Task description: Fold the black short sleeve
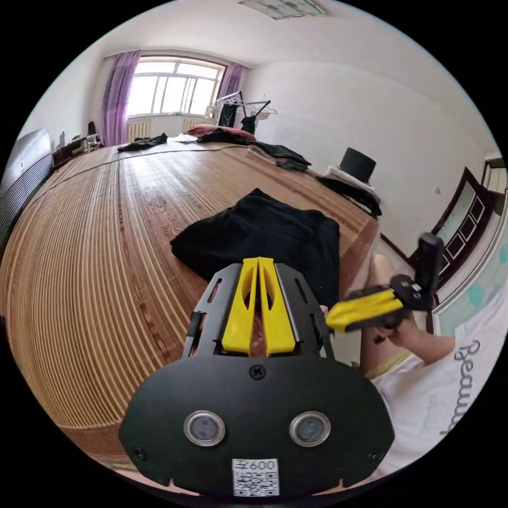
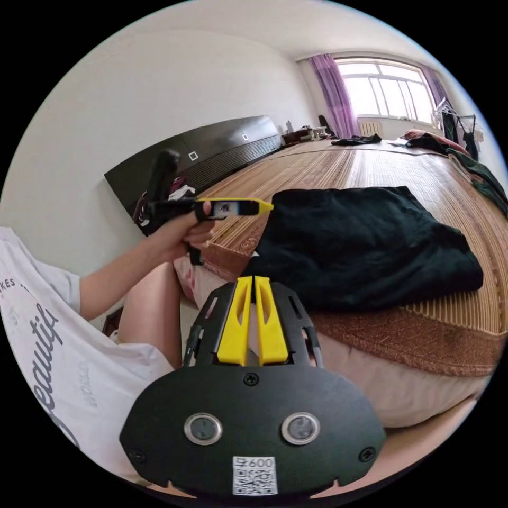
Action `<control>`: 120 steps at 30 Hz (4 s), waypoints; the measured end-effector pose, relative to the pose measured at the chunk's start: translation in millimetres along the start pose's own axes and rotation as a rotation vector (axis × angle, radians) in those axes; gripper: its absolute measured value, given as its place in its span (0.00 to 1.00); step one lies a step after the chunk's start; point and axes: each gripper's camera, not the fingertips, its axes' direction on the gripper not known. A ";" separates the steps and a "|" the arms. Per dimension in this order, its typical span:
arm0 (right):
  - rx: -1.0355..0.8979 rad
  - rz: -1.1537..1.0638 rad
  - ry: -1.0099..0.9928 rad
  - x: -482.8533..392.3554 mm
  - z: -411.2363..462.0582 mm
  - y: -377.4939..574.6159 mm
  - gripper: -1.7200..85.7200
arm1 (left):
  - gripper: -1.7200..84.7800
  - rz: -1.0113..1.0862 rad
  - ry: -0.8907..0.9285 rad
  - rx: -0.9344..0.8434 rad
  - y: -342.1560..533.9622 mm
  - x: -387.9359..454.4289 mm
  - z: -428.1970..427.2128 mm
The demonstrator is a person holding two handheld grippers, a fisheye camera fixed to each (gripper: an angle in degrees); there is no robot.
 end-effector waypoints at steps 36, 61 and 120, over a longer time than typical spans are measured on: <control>-0.358 -0.864 0.624 -106.6 215.2 137.4 0.01 | 0.02 -0.479 0.034 -0.046 -78.1 -128.1 29.0; -0.161 -0.763 0.570 -98.3 176.7 154.6 0.01 | 0.06 -0.378 0.109 -0.035 64.9 12.4 -40.5; 0.113 0.240 0.490 157.5 -100.7 -72.5 0.01 | 0.09 -0.523 0.468 -0.062 105.1 -138.3 -234.5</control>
